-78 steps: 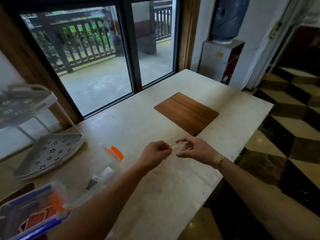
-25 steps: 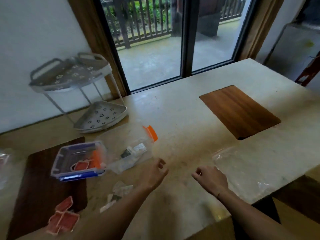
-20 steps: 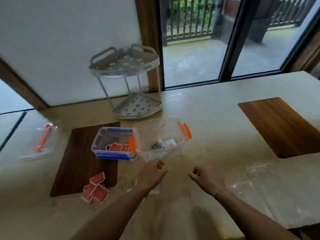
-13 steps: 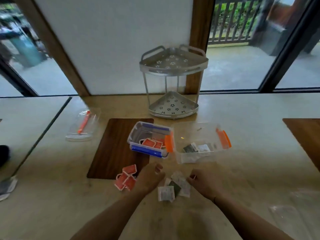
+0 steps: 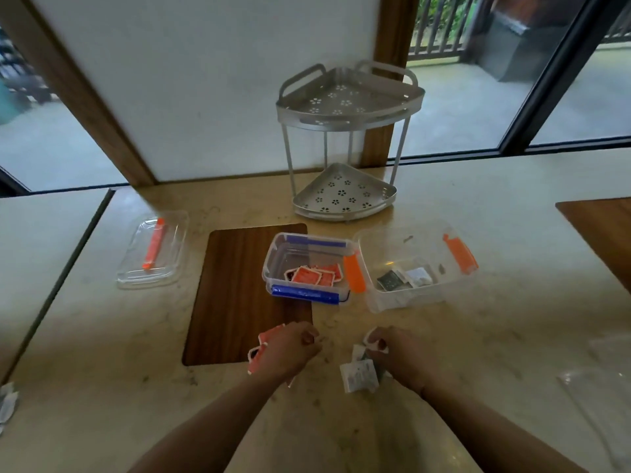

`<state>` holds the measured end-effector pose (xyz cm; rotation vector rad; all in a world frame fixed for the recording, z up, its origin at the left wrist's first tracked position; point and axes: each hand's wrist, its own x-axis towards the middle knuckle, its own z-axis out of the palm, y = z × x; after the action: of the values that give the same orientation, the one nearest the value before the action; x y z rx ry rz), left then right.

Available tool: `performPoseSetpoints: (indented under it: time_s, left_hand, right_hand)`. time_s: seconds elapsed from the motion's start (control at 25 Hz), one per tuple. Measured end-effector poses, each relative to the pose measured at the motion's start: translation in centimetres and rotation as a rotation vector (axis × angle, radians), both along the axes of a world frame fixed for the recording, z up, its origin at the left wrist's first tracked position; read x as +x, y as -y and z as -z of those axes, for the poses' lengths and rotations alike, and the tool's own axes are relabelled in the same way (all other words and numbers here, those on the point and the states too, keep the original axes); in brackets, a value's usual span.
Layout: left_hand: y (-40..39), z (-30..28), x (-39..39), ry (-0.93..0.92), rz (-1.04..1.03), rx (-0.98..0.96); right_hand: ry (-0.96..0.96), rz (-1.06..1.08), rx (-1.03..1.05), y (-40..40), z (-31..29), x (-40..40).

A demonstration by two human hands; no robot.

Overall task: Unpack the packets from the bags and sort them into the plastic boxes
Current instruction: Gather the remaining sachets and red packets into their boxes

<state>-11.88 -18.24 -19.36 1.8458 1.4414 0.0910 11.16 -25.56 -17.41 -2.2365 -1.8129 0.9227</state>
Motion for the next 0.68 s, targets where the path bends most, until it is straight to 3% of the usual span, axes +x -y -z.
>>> performPoseSetpoints:
  time_s: [0.24,0.36,0.56,0.68]
  left_hand:
    - [-0.8,1.4,1.7,-0.005,0.248,-0.07]
    - [0.4,2.4,3.3,-0.128,0.432,0.014]
    - [2.8,3.0,5.2,-0.233,0.441,0.135]
    - [3.1,3.4,5.6,-0.219,0.428,0.104]
  right_hand:
    - [0.124,0.03,0.028,1.3,0.7,-0.1]
    - [0.172,0.005,0.02,1.6,1.3,-0.3]
    - [0.18,-0.074,0.004,1.9,2.2,-1.2]
    - [0.201,-0.082,-0.032,2.0,3.0,-1.3]
